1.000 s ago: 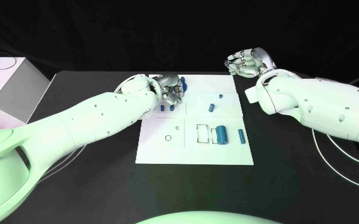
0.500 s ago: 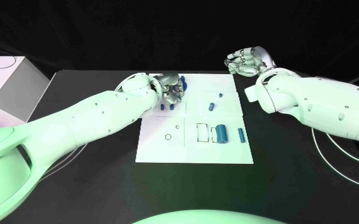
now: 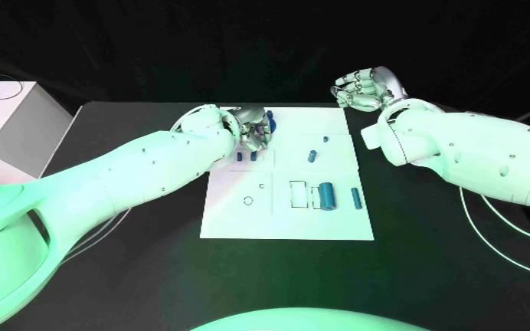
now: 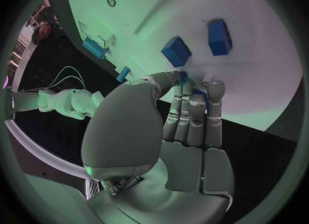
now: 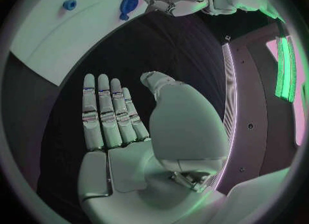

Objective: Assemble the parts on the task board

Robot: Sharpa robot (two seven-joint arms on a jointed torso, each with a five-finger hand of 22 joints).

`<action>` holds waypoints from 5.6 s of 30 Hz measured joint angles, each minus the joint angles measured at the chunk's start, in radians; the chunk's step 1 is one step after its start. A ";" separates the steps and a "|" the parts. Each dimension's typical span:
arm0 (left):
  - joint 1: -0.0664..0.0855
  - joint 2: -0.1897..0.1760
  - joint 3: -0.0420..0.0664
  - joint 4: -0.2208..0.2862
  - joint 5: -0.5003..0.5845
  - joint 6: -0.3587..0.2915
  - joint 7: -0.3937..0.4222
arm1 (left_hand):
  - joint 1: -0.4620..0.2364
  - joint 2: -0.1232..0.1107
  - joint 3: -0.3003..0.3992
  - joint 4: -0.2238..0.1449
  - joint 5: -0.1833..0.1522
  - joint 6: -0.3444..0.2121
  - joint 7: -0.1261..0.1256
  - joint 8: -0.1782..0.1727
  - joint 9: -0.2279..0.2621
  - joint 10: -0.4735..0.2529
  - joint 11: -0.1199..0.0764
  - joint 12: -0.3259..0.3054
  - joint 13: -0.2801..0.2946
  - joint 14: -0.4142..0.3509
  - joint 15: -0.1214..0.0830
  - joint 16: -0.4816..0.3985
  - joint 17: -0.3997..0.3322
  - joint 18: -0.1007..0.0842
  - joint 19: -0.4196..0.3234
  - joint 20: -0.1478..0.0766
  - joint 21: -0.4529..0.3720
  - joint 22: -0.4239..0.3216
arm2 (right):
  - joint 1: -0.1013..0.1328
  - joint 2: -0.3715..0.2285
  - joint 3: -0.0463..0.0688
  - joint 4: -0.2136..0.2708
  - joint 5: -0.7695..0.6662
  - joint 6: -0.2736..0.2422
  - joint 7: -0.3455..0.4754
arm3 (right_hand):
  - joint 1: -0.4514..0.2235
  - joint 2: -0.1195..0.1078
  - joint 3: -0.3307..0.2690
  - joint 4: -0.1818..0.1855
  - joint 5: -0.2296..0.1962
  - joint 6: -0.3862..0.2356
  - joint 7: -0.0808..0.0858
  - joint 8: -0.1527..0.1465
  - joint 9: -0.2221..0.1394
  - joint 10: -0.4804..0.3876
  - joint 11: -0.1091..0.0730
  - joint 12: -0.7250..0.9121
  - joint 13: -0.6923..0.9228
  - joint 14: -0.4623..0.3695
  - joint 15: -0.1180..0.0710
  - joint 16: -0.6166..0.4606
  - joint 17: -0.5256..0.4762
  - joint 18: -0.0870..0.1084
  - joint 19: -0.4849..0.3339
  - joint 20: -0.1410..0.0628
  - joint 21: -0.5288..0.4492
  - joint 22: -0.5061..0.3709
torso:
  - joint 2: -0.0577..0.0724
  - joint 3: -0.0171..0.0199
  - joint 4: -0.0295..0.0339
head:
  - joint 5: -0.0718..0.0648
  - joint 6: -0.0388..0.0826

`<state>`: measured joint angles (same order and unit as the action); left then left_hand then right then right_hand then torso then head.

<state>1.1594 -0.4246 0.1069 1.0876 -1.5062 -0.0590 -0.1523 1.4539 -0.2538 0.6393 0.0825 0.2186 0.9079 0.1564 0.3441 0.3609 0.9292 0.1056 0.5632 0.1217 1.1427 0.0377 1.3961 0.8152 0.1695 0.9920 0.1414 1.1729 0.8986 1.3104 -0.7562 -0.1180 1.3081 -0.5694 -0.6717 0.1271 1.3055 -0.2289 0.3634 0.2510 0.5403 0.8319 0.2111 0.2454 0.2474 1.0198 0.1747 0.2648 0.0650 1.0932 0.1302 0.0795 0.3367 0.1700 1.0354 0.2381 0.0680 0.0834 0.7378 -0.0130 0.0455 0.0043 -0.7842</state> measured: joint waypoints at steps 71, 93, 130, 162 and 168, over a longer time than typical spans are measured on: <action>-0.011 -0.150 0.055 0.098 0.090 -0.080 0.062 | 0.013 0.047 0.033 -0.064 -0.007 0.084 0.001 -0.033 0.003 0.119 -0.006 -0.081 0.004 0.124 -0.018 0.039 0.091 -0.016 0.107 -0.025 0.102 0.130 | 0.000 -0.006 0.000 0.002 -0.001 0.000 0.002 | 0.000 0.000 0.000 0.000 0.000 0.000 0.000 0.000 0.000 0.000 0.000 0.000 0.000 0.000 0.000 0.000 -0.003 0.000 0.000 0.000 0.000 -0.003 | -0.008 -0.0003 0.0053 | 0.009 0.010; -0.024 -0.128 0.033 0.070 0.079 -0.068 0.063 | 0.010 0.044 0.033 -0.063 -0.009 0.088 -0.003 -0.037 0.002 0.122 -0.002 -0.087 0.003 0.124 -0.018 0.039 0.090 -0.016 0.107 -0.025 0.102 0.129 | 0.000 -0.005 0.000 0.003 -0.001 0.000 0.003 | 0.000 0.000 0.000 0.000 0.000 0.000 0.000 0.000 0.000 0.000 0.000 0.000 0.000 0.000 0.000 0.000 -0.003 0.000 0.000 0.000 0.000 -0.003 | -0.005 0.0002 0.0035 | 0.007 0.007; -0.021 -0.119 0.022 0.066 0.079 -0.069 0.062 | 0.007 0.041 0.035 -0.066 -0.006 0.095 -0.003 -0.037 0.003 0.130 -0.002 -0.094 0.005 0.124 -0.018 0.039 0.096 -0.016 0.107 -0.025 0.102 0.134 | 0.000 -0.006 0.000 0.004 -0.001 0.000 0.003 | 0.000 0.000 0.000 0.000 0.000 0.000 0.000 0.000 0.000 0.000 0.000 0.000 0.000 0.000 0.000 0.000 -0.003 0.000 0.000 0.000 0.000 -0.003 | -0.007 0.0004 0.0046 | 0.002 0.000; -0.023 -0.119 0.020 0.077 0.072 -0.069 0.052 | -0.004 0.043 0.024 -0.071 -0.009 0.105 -0.006 -0.051 0.004 0.140 0.001 -0.103 0.017 0.128 -0.022 0.039 0.105 -0.016 0.107 -0.025 0.106 0.125 | 0.000 -0.006 0.000 0.002 -0.001 0.001 0.003 | 0.000 0.000 0.000 0.000 0.000 0.000 0.000 0.000 0.000 0.000 0.000 0.000 0.000 0.000 0.000 0.000 -0.003 0.000 0.000 0.000 0.000 -0.003 | -0.007 0.0001 0.0047 | 0.001 -0.003; -0.022 -0.117 0.016 0.075 0.068 -0.062 0.046 | -0.027 0.031 0.003 -0.064 -0.009 0.105 -0.006 -0.065 0.004 0.165 -0.019 -0.117 0.019 0.126 -0.020 0.039 0.098 -0.016 0.085 -0.022 0.090 0.107 | 0.000 -0.006 0.000 0.002 -0.001 0.001 0.003 | 0.000 0.000 0.000 0.000 0.000 0.000 0.000 0.000 0.000 0.000 0.000 0.000 0.000 0.000 0.000 0.000 -0.003 0.000 0.000 0.000 0.000 -0.003 | -0.007 0.0003 0.0047 | 0.001 -0.004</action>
<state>1.1379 -0.5416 0.1232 1.1621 -1.4378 -0.1209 -0.1062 1.4270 -0.2226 0.6425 0.0183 0.2093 1.0133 0.1501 0.2789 0.3652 1.0943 0.0861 0.4461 0.1406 1.2692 0.0175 1.4347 0.9137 0.1538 1.0772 0.1197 1.2629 1.0058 1.3102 -0.7619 -0.1178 1.3098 -0.5702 -0.6710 0.1303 1.3055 -0.2289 0.3633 0.2512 0.5402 0.8319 0.2111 0.2453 0.2476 1.0198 0.1747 0.2648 0.0650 1.0932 0.1302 0.0795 0.3338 0.1700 1.0354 0.2381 0.0680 0.0806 0.7311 -0.0128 0.0502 0.0055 -0.7882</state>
